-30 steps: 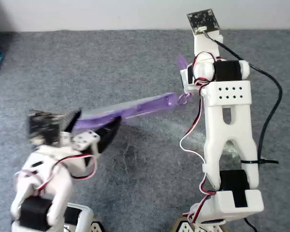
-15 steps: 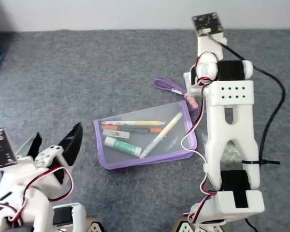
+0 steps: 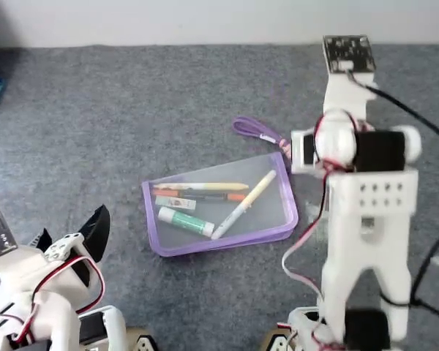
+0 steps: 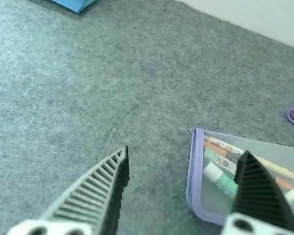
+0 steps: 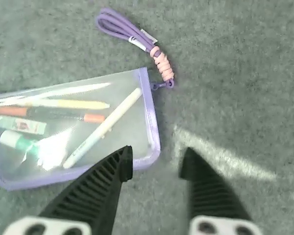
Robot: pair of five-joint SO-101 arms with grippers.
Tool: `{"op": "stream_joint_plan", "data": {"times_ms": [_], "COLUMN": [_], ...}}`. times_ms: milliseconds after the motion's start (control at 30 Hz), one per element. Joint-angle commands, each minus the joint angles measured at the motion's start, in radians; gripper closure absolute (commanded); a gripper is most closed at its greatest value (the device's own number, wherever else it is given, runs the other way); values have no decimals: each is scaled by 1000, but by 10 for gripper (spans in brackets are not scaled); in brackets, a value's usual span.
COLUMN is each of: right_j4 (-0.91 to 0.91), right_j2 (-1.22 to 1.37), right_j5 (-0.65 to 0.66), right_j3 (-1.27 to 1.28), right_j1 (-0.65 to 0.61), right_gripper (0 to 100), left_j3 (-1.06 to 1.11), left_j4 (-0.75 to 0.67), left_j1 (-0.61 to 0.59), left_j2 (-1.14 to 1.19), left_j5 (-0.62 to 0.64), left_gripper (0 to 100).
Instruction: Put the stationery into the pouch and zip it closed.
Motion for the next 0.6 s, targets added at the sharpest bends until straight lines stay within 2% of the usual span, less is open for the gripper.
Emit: {"op": "stream_joint_plan", "data": {"times_ms": [0, 67, 233, 333, 567], "right_j4": [41, 39, 36, -13, -294], "right_j2": [-156, -246, -461, -565, -785], "right_j5": [-12, -14, -15, -15, -17], "right_j3": [110, 199, 434, 585, 962], "right_j1": [2, 35, 90, 134, 189], "right_gripper": [991, 980, 974, 973, 973], "left_j3": [-41, -41, -38, -4, 134], "left_j4": [8, 5, 5, -3, -138], "left_j1": [-2, 0, 0, 2, 2], "left_j2": [-2, 0, 0, 0, 0], "left_j5": [12, 12, 14, 15, 14], "left_gripper": [683, 746, 996, 980, 988]}}
